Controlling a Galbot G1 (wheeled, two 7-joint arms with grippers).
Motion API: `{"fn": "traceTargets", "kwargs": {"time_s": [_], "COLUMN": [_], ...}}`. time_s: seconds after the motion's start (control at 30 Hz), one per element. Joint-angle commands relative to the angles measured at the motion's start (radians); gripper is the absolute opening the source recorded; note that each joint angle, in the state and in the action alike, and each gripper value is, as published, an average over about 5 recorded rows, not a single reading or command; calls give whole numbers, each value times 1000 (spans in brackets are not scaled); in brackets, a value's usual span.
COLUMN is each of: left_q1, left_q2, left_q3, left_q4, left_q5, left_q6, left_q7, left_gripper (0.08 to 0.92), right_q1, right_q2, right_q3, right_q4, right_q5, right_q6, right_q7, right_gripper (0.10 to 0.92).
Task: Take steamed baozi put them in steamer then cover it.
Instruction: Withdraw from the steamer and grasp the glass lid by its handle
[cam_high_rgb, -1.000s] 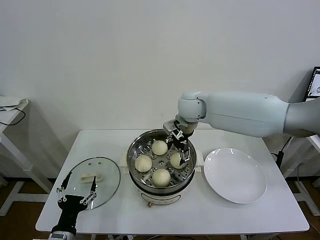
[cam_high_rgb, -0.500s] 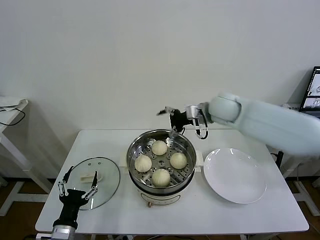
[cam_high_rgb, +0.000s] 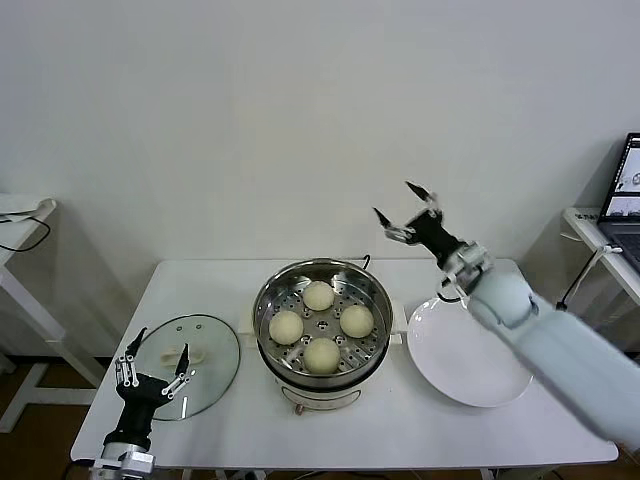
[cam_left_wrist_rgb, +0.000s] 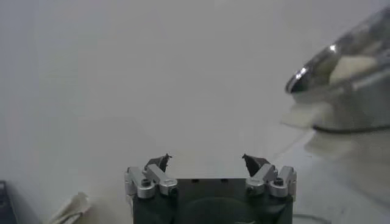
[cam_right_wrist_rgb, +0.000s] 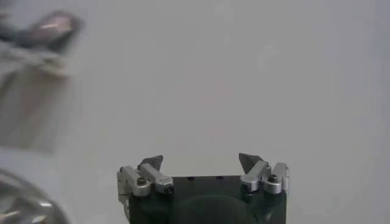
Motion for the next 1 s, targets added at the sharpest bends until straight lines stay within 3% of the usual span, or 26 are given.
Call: {"fn": "traceTargets", "kwargs": {"time_s": [0.03,0.37,1.0], "left_q1": [-29,-105,-198], "left_q2": [21,-9,-28], "left_q3": [-24,-46,-43], "left_q4": [166,334,415], "left_q5": [533,936,980], "left_q6": [-77,-120,-27], "left_q7": [-59,-215,-259], "left_gripper": [823,823,823], "right_q1": [-591,-667,-702], "right_q2": [263,382,412], "right_q3": [548,564,574], "right_q4": [29,92,89], "right_q5": [-38,-89,-133], "right_q6": [104,103,130], "right_q7": [59,49,25], "right_gripper": [823,823,823]}}
